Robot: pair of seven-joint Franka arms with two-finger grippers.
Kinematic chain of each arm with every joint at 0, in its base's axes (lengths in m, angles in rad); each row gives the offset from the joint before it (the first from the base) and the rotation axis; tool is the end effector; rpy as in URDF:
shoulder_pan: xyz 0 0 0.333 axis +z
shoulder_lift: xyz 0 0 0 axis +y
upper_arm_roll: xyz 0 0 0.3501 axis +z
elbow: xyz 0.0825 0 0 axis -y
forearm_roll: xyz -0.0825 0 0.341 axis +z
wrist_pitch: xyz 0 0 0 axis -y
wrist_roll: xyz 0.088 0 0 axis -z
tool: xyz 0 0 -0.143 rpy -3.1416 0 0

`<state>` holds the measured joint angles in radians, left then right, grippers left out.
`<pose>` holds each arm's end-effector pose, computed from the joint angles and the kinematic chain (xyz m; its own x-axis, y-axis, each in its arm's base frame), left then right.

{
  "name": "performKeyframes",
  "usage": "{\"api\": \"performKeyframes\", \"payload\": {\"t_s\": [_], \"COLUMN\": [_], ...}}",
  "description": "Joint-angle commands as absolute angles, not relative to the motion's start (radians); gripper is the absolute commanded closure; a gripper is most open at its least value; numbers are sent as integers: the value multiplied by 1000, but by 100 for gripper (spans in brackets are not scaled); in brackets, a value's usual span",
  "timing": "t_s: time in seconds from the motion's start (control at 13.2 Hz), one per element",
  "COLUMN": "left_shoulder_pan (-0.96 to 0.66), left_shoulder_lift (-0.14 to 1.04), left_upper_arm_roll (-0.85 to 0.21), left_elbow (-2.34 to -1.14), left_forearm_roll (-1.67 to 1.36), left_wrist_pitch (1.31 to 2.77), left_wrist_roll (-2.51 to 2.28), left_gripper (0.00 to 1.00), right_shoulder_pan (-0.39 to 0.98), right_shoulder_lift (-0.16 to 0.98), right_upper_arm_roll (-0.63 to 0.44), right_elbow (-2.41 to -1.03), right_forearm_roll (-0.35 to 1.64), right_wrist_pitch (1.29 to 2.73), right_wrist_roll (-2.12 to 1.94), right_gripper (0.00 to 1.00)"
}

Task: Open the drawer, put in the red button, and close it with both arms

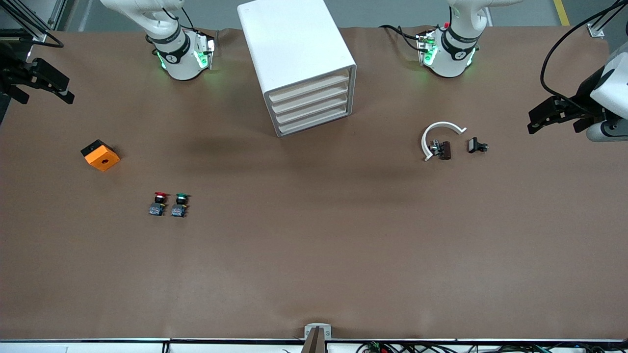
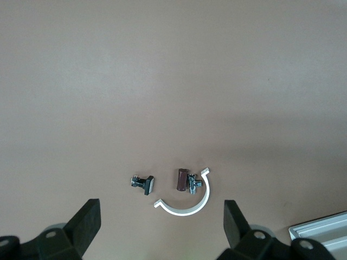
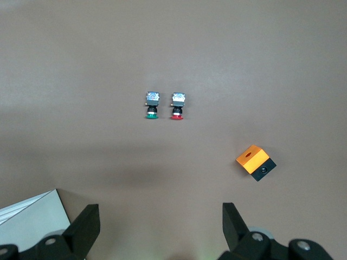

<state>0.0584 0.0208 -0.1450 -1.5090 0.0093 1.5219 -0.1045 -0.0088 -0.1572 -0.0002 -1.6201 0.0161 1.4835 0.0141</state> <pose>0.5122 -0.0422 0.6341 0.9998 0.0184 -0.0070 0.0183 -0.9998 -0.0070 0.4477 -0.0016 0.6693 0.9996 -0.0217 0.0204 -0.0214 -0.9996 -0.0163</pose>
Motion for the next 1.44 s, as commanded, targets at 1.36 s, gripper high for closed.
{"api": "performKeyframes", "payload": {"t_s": [1.36], "left_shoulder_pan": [-178], "left_shoulder_lift": [363], "left_upper_arm_roll": [-156], "left_elbow": [-1488], "left_forearm_roll": [8], "left_wrist_pitch": [1788], "left_wrist_roll": [-469], "left_gripper": [0], "right_shoulder_pan": [-38], "right_shoulder_lift": [127], "right_upper_arm_roll": [-3], "right_elbow": [-1573], "right_forearm_roll": [17], "right_wrist_pitch": [1463], "right_wrist_roll": [9], "right_gripper": [0]}}
